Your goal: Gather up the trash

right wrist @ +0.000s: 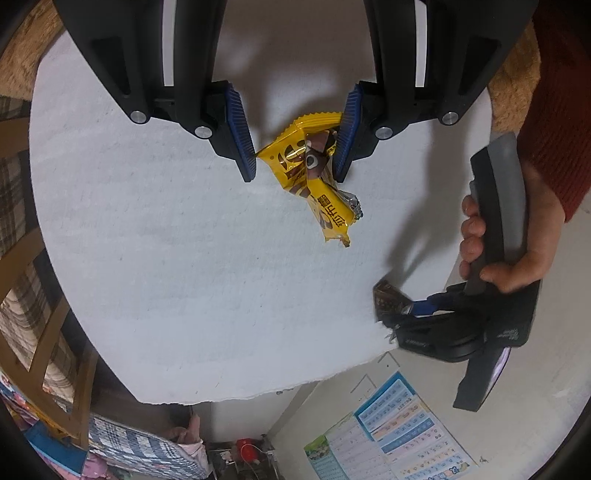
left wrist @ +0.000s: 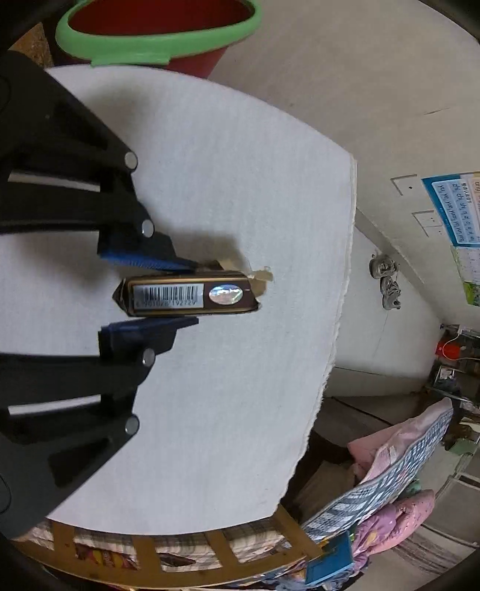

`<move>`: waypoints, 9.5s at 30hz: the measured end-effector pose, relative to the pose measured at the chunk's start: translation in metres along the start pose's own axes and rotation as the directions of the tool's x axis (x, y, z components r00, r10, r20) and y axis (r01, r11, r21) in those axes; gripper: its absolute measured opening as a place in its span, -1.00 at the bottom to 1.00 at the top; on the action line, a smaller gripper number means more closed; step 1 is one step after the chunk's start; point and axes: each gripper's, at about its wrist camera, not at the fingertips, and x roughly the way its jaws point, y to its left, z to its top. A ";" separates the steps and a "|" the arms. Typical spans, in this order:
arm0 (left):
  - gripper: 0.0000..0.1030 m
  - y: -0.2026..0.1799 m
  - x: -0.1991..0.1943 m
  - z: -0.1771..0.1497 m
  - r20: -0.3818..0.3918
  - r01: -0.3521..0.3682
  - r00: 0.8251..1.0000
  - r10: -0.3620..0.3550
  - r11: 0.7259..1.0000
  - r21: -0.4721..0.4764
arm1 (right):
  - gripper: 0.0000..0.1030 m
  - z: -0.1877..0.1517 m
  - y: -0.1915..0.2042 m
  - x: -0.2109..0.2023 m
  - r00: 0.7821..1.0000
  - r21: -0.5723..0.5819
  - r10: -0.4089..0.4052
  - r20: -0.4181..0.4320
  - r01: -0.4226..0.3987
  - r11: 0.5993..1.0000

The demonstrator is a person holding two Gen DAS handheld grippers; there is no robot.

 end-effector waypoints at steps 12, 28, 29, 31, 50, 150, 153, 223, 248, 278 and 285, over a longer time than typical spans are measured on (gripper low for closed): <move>-0.62 0.048 -0.096 -0.091 0.091 -0.085 0.992 0.085 0.996 0.005 | -0.18 -0.003 0.017 -0.007 1.000 -0.002 0.016 0.016 -0.016 1.000; -0.61 0.070 -0.147 -0.128 0.173 -0.104 0.980 0.101 0.995 0.008 | -0.18 -0.021 0.073 -0.017 1.000 -0.141 0.023 0.007 -0.022 0.990; -0.61 0.073 -0.149 -0.128 0.179 -0.109 0.978 0.106 0.994 0.005 | -0.18 -0.021 0.076 -0.018 1.000 -0.150 0.022 0.006 -0.021 0.989; -0.61 0.078 -0.151 -0.129 0.186 -0.120 0.975 0.118 0.993 -0.004 | -0.18 -0.021 0.084 -0.018 1.000 -0.161 0.022 0.006 -0.020 0.987; -0.61 0.149 -0.176 -0.140 0.221 -0.191 0.951 0.218 0.972 -0.136 | -0.18 -0.013 0.157 -0.021 0.997 -0.305 0.073 0.014 -0.065 0.950; -0.60 0.302 -0.128 -0.104 0.080 -0.284 0.941 0.330 0.894 -0.347 | -0.17 0.046 0.341 0.094 0.986 -0.582 0.122 -0.113 -0.165 0.796; -0.60 0.304 -0.127 -0.104 0.073 -0.282 0.942 0.328 0.890 -0.360 | -0.17 0.045 0.346 0.096 0.986 -0.590 0.119 -0.115 -0.164 0.791; 0.89 0.083 -0.329 -0.120 0.611 -0.364 0.639 0.467 0.883 -0.295 | 0.86 -0.021 0.142 -0.137 0.807 -0.406 0.194 0.557 0.061 0.912; 0.89 0.088 -0.326 -0.119 0.585 -0.359 0.666 0.462 0.887 -0.292 | 0.86 -0.016 0.122 -0.128 0.826 -0.363 0.146 0.544 0.076 0.929; 0.89 0.089 -0.328 -0.119 0.581 -0.351 0.672 0.460 0.888 -0.297 | 0.86 -0.019 0.120 -0.125 0.835 -0.383 0.149 0.529 0.078 0.921; 0.89 0.089 -0.327 -0.119 0.579 -0.351 0.673 0.460 0.888 -0.296 | 0.86 -0.021 0.118 -0.124 0.836 -0.382 0.148 0.528 0.078 0.921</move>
